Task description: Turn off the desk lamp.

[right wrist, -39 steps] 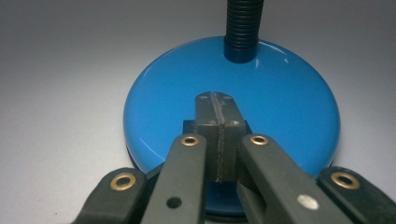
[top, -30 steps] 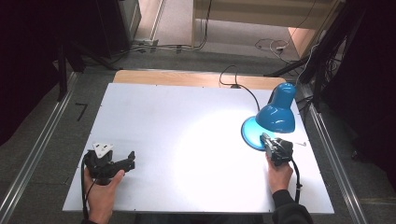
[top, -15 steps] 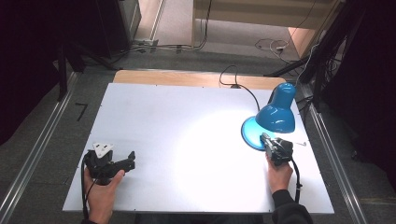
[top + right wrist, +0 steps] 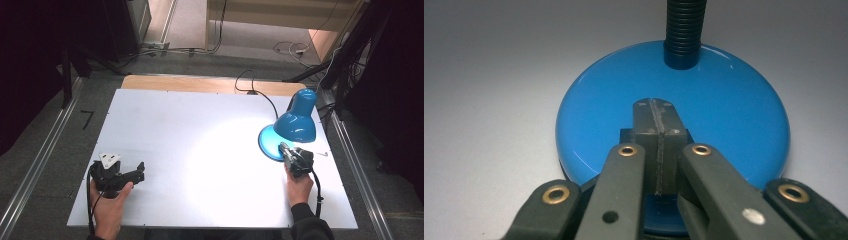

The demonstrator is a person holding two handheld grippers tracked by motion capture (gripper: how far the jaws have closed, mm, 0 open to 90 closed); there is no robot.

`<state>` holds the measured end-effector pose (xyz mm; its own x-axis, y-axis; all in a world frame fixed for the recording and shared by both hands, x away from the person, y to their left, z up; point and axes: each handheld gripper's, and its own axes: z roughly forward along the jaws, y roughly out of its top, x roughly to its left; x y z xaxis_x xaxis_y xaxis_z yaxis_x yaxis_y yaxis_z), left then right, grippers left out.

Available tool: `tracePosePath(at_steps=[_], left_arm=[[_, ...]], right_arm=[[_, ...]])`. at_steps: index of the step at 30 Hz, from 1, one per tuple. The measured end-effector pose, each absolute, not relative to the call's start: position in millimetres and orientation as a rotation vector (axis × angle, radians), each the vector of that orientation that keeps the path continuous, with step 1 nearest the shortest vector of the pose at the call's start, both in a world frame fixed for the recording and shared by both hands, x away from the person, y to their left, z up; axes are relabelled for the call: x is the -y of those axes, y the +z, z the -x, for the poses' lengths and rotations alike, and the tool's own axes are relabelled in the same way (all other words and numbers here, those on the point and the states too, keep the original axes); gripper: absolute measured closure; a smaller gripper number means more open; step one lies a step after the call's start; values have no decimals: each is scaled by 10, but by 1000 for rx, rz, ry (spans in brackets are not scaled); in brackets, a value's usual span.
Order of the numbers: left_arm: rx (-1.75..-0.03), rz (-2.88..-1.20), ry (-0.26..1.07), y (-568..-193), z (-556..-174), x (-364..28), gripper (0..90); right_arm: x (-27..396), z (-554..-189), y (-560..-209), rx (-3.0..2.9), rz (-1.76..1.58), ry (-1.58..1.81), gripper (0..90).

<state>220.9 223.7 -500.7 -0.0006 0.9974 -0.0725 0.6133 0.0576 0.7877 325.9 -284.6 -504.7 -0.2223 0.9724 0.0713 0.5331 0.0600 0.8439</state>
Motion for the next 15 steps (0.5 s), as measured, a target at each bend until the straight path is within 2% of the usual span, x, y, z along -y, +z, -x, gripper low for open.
tracePosePath(at_steps=[15], left_arm=[[-1690, -1614, 741, -5008, -2206, -2257, 23]], right_arm=[[2834, -3278, -5048, -1795, -1518, 1039, 879]])
